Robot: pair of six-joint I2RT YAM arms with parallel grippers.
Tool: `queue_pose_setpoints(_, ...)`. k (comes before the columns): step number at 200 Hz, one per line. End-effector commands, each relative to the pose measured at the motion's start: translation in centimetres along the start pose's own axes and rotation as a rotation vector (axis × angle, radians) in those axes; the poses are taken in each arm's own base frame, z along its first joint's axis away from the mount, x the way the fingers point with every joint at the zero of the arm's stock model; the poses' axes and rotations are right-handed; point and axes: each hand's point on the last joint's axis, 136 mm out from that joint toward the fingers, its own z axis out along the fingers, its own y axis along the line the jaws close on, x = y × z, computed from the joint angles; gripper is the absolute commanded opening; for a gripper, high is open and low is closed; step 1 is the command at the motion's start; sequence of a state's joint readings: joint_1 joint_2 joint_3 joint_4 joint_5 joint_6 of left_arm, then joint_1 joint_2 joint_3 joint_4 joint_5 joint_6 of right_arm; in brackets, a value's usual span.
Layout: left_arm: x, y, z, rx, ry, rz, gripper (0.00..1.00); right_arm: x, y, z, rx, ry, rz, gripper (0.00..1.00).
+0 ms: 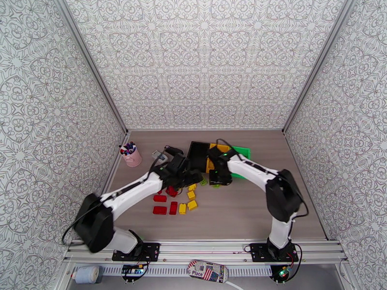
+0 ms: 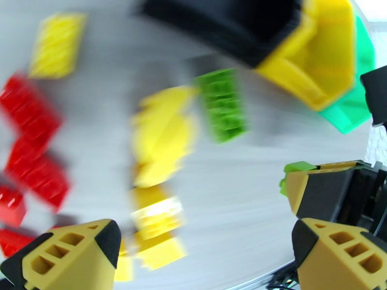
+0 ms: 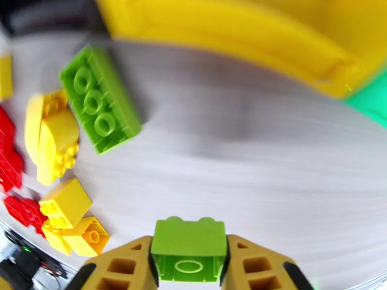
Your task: Sort the legos into containers by color
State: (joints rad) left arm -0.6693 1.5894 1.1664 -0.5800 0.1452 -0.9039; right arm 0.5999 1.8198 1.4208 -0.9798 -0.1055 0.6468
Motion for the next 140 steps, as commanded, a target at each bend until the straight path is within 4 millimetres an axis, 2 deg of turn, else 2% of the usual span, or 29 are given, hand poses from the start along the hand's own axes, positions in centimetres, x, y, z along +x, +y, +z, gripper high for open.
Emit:
queue_pose_setpoints(1, -0.8, -4.8, 1.3, 0.083, 0.041, 0.112, 0.99, -0.7, -1.3, -1.3, -0.058, -0.030, 0.071, 0.27)
queue_pose_setpoints(41, -2.8, -11.2, 3.0, 0.212, 0.076, 0.185, 0.99, -2.3, -5.1, -3.3, -0.110, -0.077, 0.194, 0.27)
queue_pose_setpoints(75, -4.0, -15.3, 4.0, 0.304, 0.104, 0.199, 0.99, -4.9, -7.8, -4.5, -0.124, -0.113, 0.267, 0.27)
queue_pose_setpoints(110, -6.1, -17.6, 3.9, 0.344, 0.077, 0.185, 0.99, -8.3, -9.9, -5.4, -0.124, -0.133, 0.319, 0.27)
queue_pose_setpoints(126, -7.2, -17.7, 3.3, 0.353, 0.059, 0.167, 0.99, -9.8, -10.5, -6.0, -0.125, -0.143, 0.325, 0.29)
queue_pose_setpoints(140, -8.0, -17.3, 2.6, 0.354, 0.042, 0.153, 0.99, -10.9, -11.2, -6.7, -0.106, -0.151, 0.323, 0.35)
